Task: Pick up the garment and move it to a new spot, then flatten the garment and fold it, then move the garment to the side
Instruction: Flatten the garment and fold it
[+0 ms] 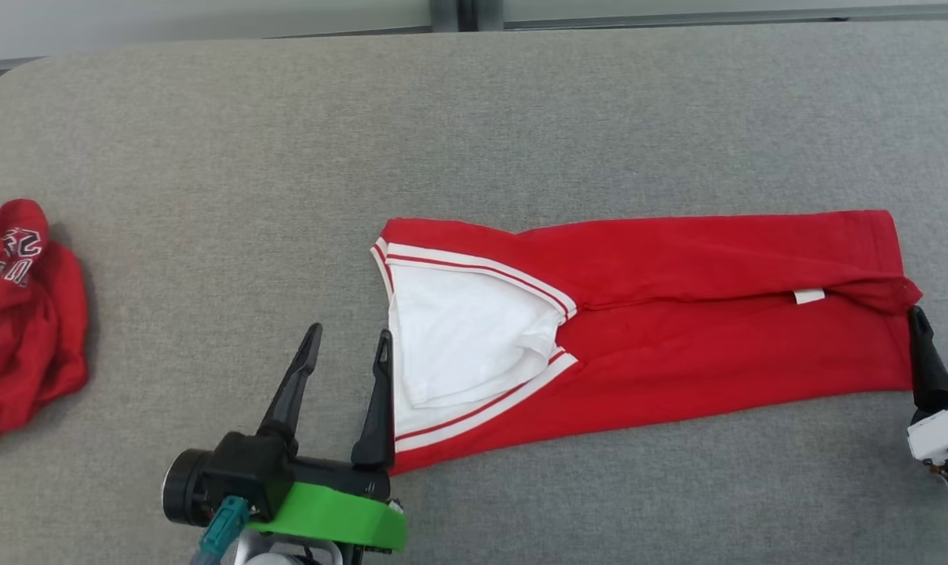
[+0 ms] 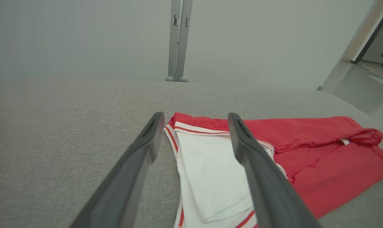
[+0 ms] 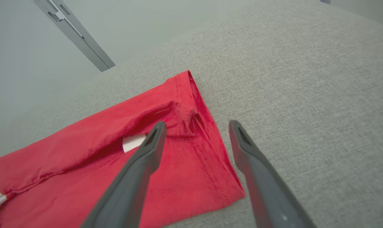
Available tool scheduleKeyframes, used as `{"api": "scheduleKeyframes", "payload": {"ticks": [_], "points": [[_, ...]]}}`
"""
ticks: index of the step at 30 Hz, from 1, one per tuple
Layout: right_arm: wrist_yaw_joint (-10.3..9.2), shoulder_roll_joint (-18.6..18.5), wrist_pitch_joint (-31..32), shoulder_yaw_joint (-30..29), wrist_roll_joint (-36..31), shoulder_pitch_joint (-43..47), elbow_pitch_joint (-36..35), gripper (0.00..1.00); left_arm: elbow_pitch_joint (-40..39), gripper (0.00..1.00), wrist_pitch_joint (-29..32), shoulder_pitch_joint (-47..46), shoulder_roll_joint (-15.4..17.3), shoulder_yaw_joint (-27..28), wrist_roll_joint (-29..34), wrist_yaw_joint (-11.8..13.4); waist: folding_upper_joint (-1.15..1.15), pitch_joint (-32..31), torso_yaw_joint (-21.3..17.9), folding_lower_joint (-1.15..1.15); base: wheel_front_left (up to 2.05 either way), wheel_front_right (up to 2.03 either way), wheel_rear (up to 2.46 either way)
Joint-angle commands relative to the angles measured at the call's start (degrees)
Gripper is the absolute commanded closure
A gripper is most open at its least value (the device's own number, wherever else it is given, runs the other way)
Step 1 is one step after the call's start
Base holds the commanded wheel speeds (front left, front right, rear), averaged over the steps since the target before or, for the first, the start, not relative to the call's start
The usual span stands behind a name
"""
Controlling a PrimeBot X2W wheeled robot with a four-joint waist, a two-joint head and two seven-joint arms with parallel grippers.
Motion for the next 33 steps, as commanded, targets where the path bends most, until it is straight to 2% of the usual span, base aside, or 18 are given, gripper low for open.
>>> {"api": "scheduleKeyframes", "payload": {"ticks": [1,9,11,21,22,23,25,26,27,29,33], "points": [[-0.06,0.7,-0.5,-1.1,0.0,-1.2,1.2,0.00,-0.5,0.00,-0.2,1.8,-2.6,2.6,2.4,-0.5,0.00,-1.2,2.4,0.00,0.00,0.00,0.00],[-0.05,0.5,1.0,-5.7,-2.0,-4.1,10.8,0.00,1.2,0.00,-0.2,8.2,-10.0,9.8,13.7,-5.4,0.00,-2.6,7.6,0.00,0.00,0.00,0.00],[-0.06,0.3,1.7,-6.7,-2.6,-4.8,13.1,0.00,1.7,0.00,-0.2,9.4,-11.5,11.2,14.9,-6.6,0.00,-2.6,8.4,0.00,0.00,0.00,0.00],[-0.06,1.8,7.1,-7.6,-2.9,-7.4,20.2,0.00,2.6,0.00,-0.2,11.5,-15.7,16.2,20.0,-12.5,0.00,-2.0,10.1,0.00,0.00,0.00,0.00],[-0.05,2.1,8.1,-7.3,-2.6,-7.4,20.6,0.03,2.6,0.00,-0.2,11.6,-15.9,16.5,20.3,-12.8,0.00,-2.0,10.2,0.00,0.00,0.00,0.00],[-0.05,2.6,9.3,-6.7,-2.2,-7.3,20.9,0.16,2.5,0.00,-0.2,11.8,-16.2,16.9,20.6,-13.2,0.00,-1.8,10.1,0.00,0.00,0.00,0.00],[-0.03,3.1,10.8,-5.8,-1.9,-7.2,21.1,0.57,2.3,0.00,-0.2,11.9,-16.5,17.5,20.9,-13.6,0.00,-1.5,9.9,0.00,0.00,0.00,0.00],[-0.02,3.1,11.1,-5.5,-2.0,-7.2,21.0,0.74,2.3,0.00,-0.2,11.8,-16.6,17.7,21.2,-13.8,0.00,-1.3,9.8,0.00,0.00,0.00,0.00],[-0.03,2.8,10.5,-5.6,-2.0,-7.4,20.7,1.00,2.3,0.00,-0.2,11.7,-16.7,17.8,21.6,-14.1,0.00,-1.1,9.6,0.00,0.00,0.00,0.00],[-0.07,2.0,10.0,-5.8,-2.4,-7.9,20.5,1.00,2.3,0.00,-0.2,11.6,-16.9,18.1,22.1,-14.3,0.00,-0.8,9.0,0.00,0.00,0.00,0.00],[-0.15,-2.0,8.3,-5.7,-5.3,-9.7,20.1,1.00,2.3,0.00,-0.2,11.1,-17.1,18.5,23.0,-15.1,0.00,0.0,7.1,0.00,0.00,0.00,0.00]]}}
